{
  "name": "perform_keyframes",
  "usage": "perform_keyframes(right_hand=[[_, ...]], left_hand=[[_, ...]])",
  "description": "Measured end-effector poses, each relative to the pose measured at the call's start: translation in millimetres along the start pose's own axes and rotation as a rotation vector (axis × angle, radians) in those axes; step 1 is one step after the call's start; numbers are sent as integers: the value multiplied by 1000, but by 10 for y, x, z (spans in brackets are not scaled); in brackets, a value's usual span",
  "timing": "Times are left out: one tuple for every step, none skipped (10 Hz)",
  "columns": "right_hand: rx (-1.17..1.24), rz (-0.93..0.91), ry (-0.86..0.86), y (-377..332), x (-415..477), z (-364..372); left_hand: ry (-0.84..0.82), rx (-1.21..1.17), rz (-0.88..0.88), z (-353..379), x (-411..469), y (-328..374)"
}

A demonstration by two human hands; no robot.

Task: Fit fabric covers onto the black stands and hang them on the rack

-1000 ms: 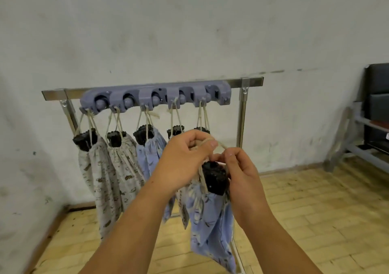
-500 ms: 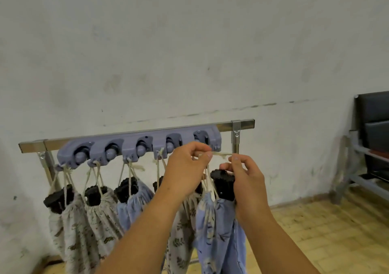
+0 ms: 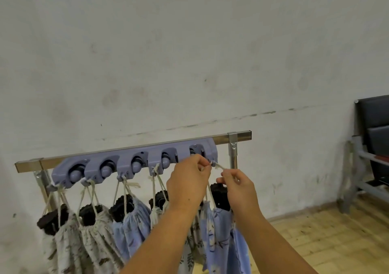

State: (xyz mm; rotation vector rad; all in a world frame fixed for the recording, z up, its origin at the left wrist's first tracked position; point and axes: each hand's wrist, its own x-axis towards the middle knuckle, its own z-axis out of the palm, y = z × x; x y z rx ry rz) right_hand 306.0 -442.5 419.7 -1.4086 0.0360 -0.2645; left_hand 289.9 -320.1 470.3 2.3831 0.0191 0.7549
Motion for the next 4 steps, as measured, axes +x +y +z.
perform_keyframes(right_hand=[[-86,-30,-83,76,-92,-28],[-118,-41,-64,83,-109,-39],[-129,-32,-30,3,-137,-54],[-132,-67,-26,-93,-229,-21]], left_hand=[[-10,51,38,-31,-70,0],[-25,31,66,-73,-104,-38],[-4,4,79,-182,-200,-67],[6,-41,66,-285,-259,-72]])
